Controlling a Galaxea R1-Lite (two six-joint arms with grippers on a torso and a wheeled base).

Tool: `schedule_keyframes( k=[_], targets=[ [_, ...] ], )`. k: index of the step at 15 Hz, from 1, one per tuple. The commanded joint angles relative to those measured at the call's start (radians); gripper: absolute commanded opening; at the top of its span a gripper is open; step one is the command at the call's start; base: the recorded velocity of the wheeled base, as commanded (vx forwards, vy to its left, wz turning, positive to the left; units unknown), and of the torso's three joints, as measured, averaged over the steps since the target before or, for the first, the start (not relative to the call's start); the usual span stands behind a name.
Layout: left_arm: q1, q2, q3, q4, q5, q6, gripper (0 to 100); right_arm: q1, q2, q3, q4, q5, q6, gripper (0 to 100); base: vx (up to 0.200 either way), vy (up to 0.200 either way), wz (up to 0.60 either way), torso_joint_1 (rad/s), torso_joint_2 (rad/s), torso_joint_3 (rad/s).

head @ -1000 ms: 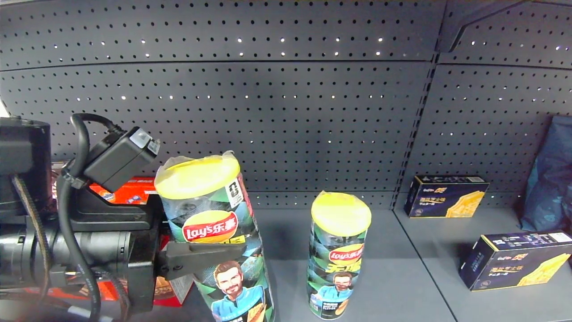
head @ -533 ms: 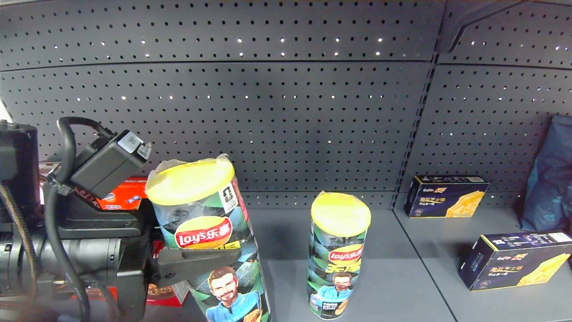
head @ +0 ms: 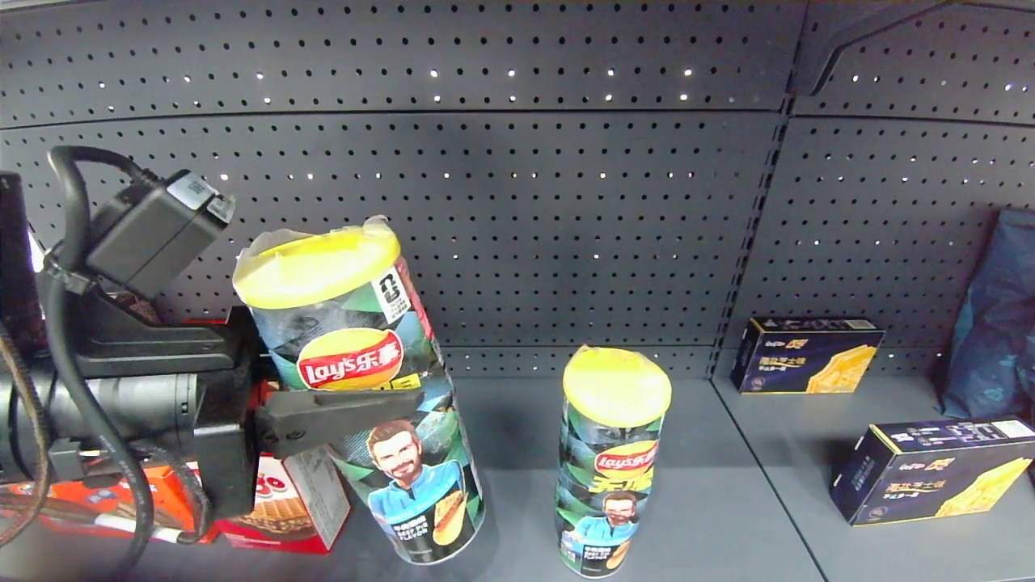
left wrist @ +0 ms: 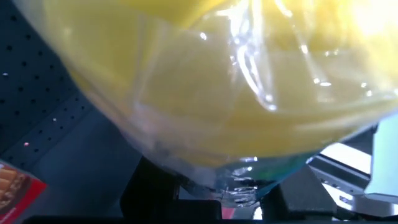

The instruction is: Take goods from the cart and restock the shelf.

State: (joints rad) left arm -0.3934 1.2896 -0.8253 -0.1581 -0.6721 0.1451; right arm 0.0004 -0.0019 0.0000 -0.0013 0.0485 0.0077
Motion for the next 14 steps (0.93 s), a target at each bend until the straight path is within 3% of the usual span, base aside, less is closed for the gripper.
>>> schedule_keyframes(
  k=[1,3,6,11,13,14],
  targets=[
    [0.019,0.065,-0.009,0.0,0.0,0.071,0,0.001,0.002,0.0,0.0,0.001,0.0,100,0.0,0.0,0.0,0.0,0.0,0.0],
    [0.004,0.16,-0.06,-0.043,-0.006,0.102,0,0.001,0.002,0.0,0.0,0.001,0.0,100,0.0,0.0,0.0,0.0,0.0,0.0],
    [0.01,0.264,-0.176,-0.054,-0.004,0.1,0,0.001,0.002,0.0,0.0,0.001,0.0,100,0.0,0.0,0.0,0.0,0.0,0.0],
    [0.01,0.45,-0.281,-0.066,0.017,0.123,0,0.001,0.002,0.0,0.0,0.001,0.0,100,0.0,0.0,0.0,0.0,0.0,0.0],
    [0.018,0.517,-0.321,-0.072,0.037,0.192,0,0.0,0.002,0.0,0.0,0.001,0.0,100,0.0,0.0,0.0,0.0,0.0,0.0],
    [0.018,0.54,-0.342,-0.07,0.042,0.203,0,0.001,0.002,0.0,0.0,0.001,0.0,100,0.0,0.0,0.0,0.0,0.0,0.0]
  ],
)
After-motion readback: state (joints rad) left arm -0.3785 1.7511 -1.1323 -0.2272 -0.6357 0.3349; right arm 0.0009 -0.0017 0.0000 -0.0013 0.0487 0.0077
